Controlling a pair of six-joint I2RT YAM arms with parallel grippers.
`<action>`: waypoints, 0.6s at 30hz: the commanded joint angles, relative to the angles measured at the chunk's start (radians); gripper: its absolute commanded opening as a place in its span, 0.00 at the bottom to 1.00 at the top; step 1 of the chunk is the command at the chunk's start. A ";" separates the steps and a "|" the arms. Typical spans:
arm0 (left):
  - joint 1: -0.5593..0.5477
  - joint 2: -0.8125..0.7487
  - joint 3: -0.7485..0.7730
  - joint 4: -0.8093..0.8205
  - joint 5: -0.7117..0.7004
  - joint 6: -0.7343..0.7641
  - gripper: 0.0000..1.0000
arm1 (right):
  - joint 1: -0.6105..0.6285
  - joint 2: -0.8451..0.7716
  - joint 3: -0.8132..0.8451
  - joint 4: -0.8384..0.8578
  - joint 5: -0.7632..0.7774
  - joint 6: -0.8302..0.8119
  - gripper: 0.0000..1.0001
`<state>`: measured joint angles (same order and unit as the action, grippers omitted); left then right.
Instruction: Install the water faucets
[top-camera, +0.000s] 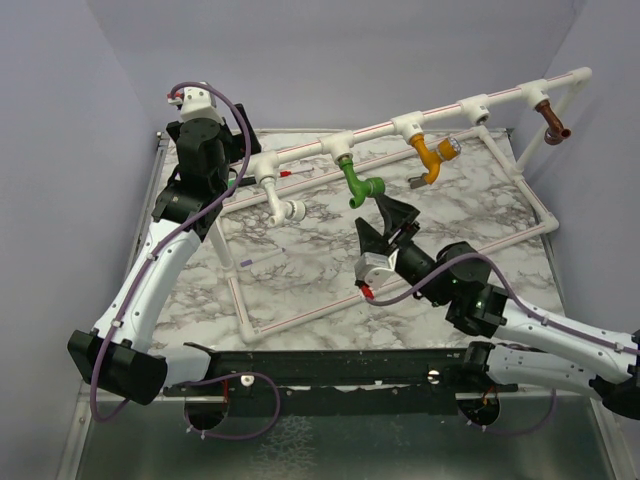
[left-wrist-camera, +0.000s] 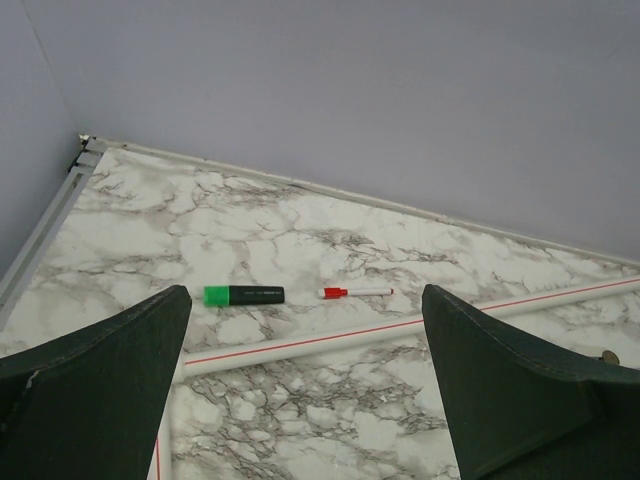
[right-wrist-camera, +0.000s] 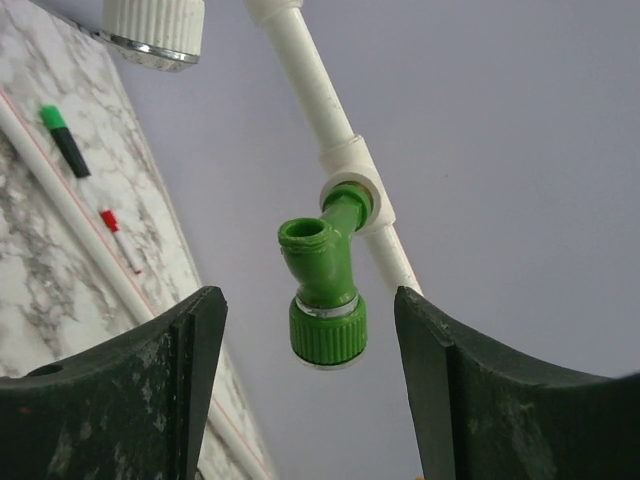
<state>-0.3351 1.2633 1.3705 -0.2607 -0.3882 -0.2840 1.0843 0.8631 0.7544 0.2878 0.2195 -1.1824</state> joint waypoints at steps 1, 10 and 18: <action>-0.027 0.044 -0.057 -0.215 0.119 0.019 0.99 | 0.009 0.055 -0.022 0.228 0.091 -0.167 0.71; -0.025 0.039 -0.056 -0.215 0.119 0.020 0.99 | 0.029 0.195 0.002 0.401 0.202 -0.275 0.65; -0.025 0.037 -0.056 -0.215 0.122 0.019 0.99 | 0.029 0.276 0.053 0.439 0.270 -0.268 0.62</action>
<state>-0.3351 1.2640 1.3705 -0.2607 -0.3882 -0.2832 1.1072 1.1072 0.7536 0.6495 0.4126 -1.4227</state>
